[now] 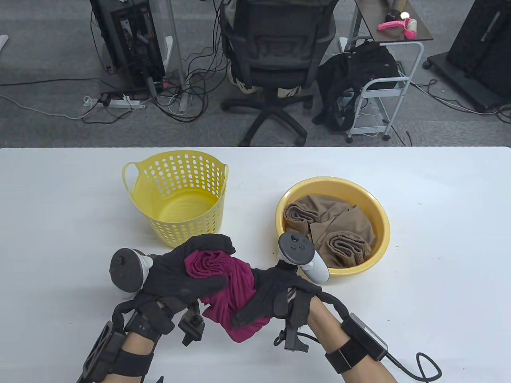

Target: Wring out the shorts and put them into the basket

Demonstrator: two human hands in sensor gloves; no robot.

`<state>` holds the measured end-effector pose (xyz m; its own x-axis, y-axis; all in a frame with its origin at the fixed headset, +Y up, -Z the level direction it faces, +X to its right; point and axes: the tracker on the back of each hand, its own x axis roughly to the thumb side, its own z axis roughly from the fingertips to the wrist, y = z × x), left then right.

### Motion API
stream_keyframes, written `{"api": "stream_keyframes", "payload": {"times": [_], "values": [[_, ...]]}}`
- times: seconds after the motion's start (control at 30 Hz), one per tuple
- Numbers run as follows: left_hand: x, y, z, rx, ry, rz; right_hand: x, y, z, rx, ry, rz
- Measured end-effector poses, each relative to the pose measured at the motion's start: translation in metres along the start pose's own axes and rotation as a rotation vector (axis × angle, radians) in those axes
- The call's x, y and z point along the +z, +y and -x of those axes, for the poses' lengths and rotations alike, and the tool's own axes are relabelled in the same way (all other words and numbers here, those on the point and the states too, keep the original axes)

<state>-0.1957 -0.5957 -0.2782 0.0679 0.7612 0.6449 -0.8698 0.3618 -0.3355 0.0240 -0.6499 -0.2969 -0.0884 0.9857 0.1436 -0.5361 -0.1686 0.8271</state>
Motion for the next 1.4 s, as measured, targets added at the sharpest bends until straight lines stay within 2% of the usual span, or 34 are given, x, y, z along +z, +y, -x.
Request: {"api": "stream_keyframes", "payload": {"times": [0.13, 0.33, 0.77, 1.1, 1.4], "values": [[0.004, 0.002, 0.002, -0.063, 0.047, -0.049, 0.001, -0.001, -0.004, 0.101, 0.015, 0.089], [0.008, 0.002, 0.006, -0.141, 0.115, -0.097, 0.002, -0.001, -0.009, 0.211, 0.052, 0.158], [0.010, -0.004, 0.014, -0.271, 0.271, -0.142, 0.009, -0.003, -0.026, 0.579, 0.104, 0.345], [0.012, -0.009, 0.020, -0.351, 0.379, -0.160, 0.009, 0.002, -0.032, 0.863, 0.057, 0.449], [0.013, -0.012, 0.025, -0.385, 0.469, -0.169, 0.007, 0.015, -0.038, 1.165, -0.017, 0.509]]}}
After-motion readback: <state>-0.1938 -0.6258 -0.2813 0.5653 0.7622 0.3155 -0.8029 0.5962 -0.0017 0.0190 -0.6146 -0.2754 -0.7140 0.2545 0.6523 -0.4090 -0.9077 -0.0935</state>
